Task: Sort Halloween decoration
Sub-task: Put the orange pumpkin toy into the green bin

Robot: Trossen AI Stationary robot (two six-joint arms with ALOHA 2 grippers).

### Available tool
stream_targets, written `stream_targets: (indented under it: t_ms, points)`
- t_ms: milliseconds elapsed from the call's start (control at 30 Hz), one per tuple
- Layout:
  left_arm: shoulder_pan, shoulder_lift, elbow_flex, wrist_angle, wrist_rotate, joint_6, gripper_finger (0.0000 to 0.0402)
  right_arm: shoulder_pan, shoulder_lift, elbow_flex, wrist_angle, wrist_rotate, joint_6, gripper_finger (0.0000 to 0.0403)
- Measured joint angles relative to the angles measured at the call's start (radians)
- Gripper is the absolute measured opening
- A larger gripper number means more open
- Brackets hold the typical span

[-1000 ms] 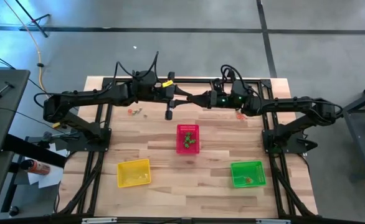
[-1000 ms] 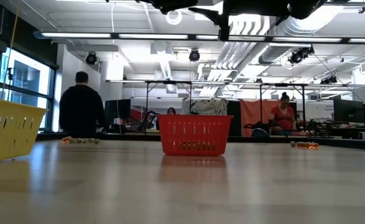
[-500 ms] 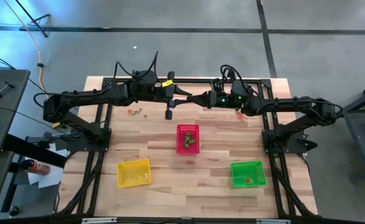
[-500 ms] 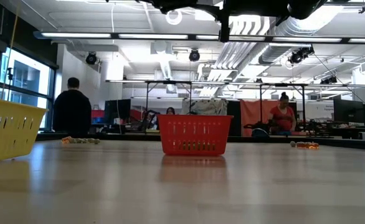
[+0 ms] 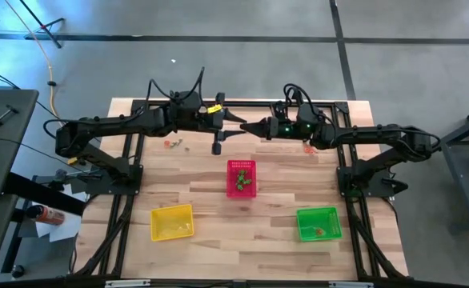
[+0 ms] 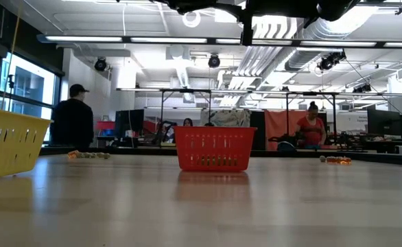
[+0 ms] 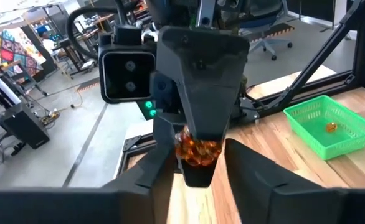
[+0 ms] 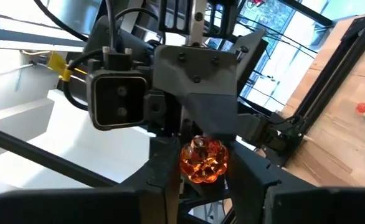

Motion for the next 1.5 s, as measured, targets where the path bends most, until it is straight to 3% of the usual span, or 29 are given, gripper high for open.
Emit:
stream_targets:
  t_ms: [233, 433, 600, 767, 900, 1033, 1233, 1367, 1500]
  points:
    - [0.0, -0.002, 0.0, -0.004, 0.0, 0.001, 0.0187, -0.002, 0.0, 0.0, 0.001, 0.0, -0.013, 0.0099]
    - [0.015, -0.064, 0.0, -0.099, -0.043, 0.017, 0.0199, -0.028, -0.001, 0.0, 0.001, -0.042, -0.038, 0.0099]
    - [0.052, -0.163, 0.0, -0.245, -0.16, -0.006, 0.0197, -0.093, -0.021, 0.0, 0.0, -0.218, -0.096, 0.0099]
    - [0.107, -0.24, 0.0, -0.345, -0.172, -0.138, 0.0199, -0.127, -0.056, 0.0, -0.01, -0.472, -0.145, 0.0099]
    - [0.135, -0.272, 0.0, -0.374, -0.171, -0.198, 0.0199, -0.1, -0.092, 0.0, -0.073, -0.65, -0.116, 0.0099]
    - [0.143, -0.274, 0.0, -0.375, -0.172, -0.208, 0.02, -0.017, -0.132, 0.0, -0.269, -0.727, -0.103, 0.0099]
    - [0.146, -0.249, 0.0, -0.376, -0.171, -0.168, 0.02, 0.178, -0.173, 0.0, -0.791, -0.68, -0.189, 0.0099]
    - [0.146, -0.23, 0.0, -0.375, -0.171, -0.137, 0.02, 0.338, -0.174, 0.0, -1.124, -0.528, -0.185, 0.0099]
    - [0.146, -0.213, 0.0, -0.379, -0.171, -0.129, 0.02, 0.493, -0.173, -0.005, -1.363, -0.326, -0.038, 0.0099]
